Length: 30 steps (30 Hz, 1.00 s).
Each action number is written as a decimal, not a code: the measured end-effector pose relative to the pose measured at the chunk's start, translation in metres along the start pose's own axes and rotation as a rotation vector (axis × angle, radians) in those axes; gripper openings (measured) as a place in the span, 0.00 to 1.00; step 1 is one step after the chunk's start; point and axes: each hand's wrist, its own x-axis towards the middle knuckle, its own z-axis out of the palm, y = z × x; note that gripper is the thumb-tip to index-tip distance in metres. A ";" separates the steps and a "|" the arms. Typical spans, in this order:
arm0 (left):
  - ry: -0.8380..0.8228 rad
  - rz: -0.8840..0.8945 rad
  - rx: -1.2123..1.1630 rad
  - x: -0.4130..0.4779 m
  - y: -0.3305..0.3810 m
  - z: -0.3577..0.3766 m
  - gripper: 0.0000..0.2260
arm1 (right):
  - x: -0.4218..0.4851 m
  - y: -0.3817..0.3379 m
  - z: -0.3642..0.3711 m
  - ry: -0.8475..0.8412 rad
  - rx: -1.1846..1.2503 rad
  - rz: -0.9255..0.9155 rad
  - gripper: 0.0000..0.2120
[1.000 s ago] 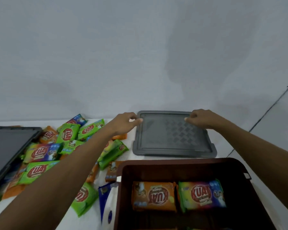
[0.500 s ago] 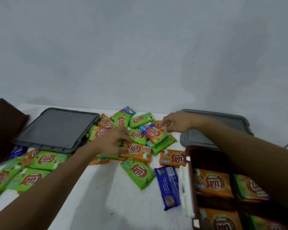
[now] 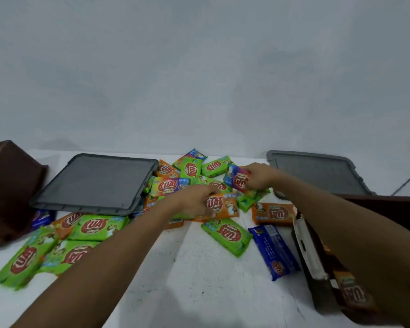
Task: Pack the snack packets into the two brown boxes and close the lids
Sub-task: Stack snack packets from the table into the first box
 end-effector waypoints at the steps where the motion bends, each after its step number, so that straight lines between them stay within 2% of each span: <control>1: -0.017 -0.001 -0.020 -0.002 0.003 -0.004 0.20 | -0.005 0.001 -0.005 -0.029 0.100 0.025 0.17; 4: -0.020 0.008 -0.127 -0.006 0.004 -0.015 0.08 | -0.027 0.006 -0.027 -0.076 0.372 0.070 0.13; 6: -0.019 0.013 -0.214 -0.008 0.003 -0.019 0.05 | -0.047 0.009 -0.042 -0.058 0.510 0.036 0.13; 9: -0.009 -0.011 -0.332 -0.011 0.008 -0.023 0.10 | -0.087 0.024 -0.056 -0.016 0.779 -0.044 0.13; 12: 0.020 0.013 -0.469 -0.015 0.035 -0.028 0.14 | -0.131 0.057 -0.063 -0.046 1.045 -0.105 0.19; 15: 0.029 0.056 -0.470 -0.015 0.077 -0.032 0.16 | -0.169 0.098 -0.065 -0.070 1.113 -0.126 0.23; 17: 0.075 0.076 -0.470 -0.010 0.106 -0.034 0.13 | -0.191 0.123 -0.063 -0.042 1.112 -0.098 0.19; 19: 0.109 0.122 -0.474 -0.006 0.136 -0.036 0.11 | -0.209 0.150 -0.060 -0.015 1.050 -0.083 0.13; 21: 0.102 0.172 -0.488 -0.001 0.162 -0.036 0.13 | -0.220 0.176 -0.058 -0.016 0.882 -0.075 0.12; 25: 0.041 0.248 -0.424 0.016 0.213 -0.017 0.14 | -0.218 0.219 -0.052 -0.027 0.281 -0.096 0.07; 28: -0.038 0.239 -0.254 0.036 0.243 0.011 0.14 | -0.211 0.234 -0.040 -0.034 -0.094 -0.113 0.08; 30: -0.095 0.196 -0.104 0.052 0.253 0.033 0.14 | -0.207 0.240 -0.031 -0.049 -0.138 -0.100 0.12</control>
